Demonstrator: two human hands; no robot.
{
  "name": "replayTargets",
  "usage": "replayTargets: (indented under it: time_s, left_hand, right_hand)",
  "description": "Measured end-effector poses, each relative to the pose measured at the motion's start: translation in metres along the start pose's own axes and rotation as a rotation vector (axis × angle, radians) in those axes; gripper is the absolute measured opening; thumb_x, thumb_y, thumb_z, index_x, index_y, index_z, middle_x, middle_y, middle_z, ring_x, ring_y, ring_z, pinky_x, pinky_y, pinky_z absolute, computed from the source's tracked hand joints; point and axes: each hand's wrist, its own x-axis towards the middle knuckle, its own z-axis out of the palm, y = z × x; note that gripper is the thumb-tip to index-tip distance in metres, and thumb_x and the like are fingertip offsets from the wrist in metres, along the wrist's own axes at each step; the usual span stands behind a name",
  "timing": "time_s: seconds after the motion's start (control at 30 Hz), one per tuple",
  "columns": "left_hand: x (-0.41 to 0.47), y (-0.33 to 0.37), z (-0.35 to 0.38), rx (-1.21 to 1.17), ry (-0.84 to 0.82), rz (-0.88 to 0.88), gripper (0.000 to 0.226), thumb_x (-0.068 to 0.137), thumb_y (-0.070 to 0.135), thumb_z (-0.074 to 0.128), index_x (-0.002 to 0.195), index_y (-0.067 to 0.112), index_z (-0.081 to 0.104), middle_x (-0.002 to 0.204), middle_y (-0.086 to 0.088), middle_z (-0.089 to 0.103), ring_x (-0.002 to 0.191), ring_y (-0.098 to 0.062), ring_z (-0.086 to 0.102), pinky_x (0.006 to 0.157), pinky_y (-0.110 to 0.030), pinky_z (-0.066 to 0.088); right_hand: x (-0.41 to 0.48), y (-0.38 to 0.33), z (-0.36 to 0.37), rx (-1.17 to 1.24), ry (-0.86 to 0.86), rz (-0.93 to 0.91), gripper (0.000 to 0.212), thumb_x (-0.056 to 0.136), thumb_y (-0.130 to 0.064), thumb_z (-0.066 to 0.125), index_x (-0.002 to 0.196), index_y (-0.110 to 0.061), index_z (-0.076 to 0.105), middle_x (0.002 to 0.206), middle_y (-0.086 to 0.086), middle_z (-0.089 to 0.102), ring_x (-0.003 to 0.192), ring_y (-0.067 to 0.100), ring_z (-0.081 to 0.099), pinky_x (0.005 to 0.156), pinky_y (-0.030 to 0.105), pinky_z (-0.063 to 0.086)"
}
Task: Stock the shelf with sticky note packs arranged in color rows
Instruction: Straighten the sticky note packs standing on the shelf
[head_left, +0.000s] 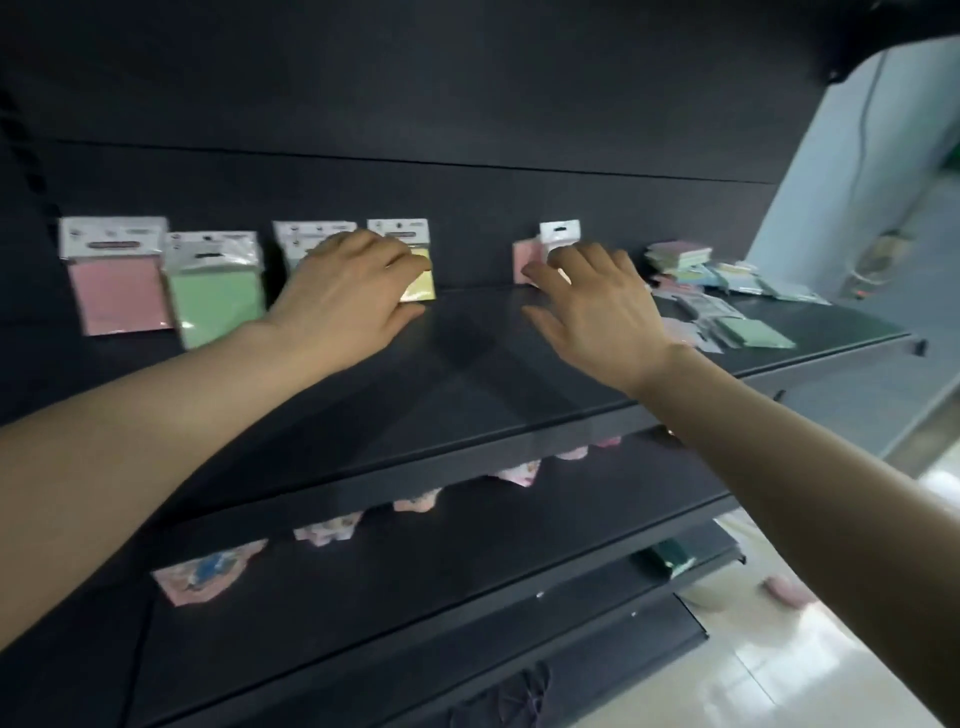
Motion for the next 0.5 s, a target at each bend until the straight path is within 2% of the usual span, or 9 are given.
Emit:
replayTargets:
  time_s: [0.1,0.27,0.5]
  left_hand:
    - [0.035,0.055,0.012,-0.058,0.000,0.030,0.046,0.090,0.039,0.056,0.129,0.016,0.055,0.123,-0.008,0.059,0.113,-0.032,0.052,0.095,-0.045,0.044]
    - [0.092,0.139,0.035,-0.113,0.002,0.076,0.045,0.091,0.040,0.056,0.129,0.016,0.055,0.127,-0.007,0.058,0.119,-0.031,0.049,0.100,-0.045,0.041]
    - [0.158,0.211,0.071,-0.155,-0.067,0.127,0.049,0.093,0.043,0.053,0.136,0.021,0.048,0.133,-0.002,0.053,0.122,-0.026,0.046,0.098,-0.043,0.043]
  right_hand:
    - [-0.037,0.053,0.001,-0.018,-0.073,0.040,0.041,0.091,-0.043,0.045,0.117,-0.016,0.062,0.105,0.009,0.063,0.098,0.035,0.056,0.082,0.043,0.043]
    - [-0.090,0.136,0.004,-0.035,-0.180,0.106,0.048,0.092,-0.044,0.041,0.125,-0.015,0.058,0.115,0.012,0.061,0.110,0.036,0.052,0.093,0.046,0.039]
    - [-0.136,0.211,0.027,-0.016,-0.210,0.191,0.042,0.095,-0.044,0.043,0.126,-0.020,0.058,0.120,0.008,0.059,0.112,0.033,0.050,0.094,0.044,0.040]
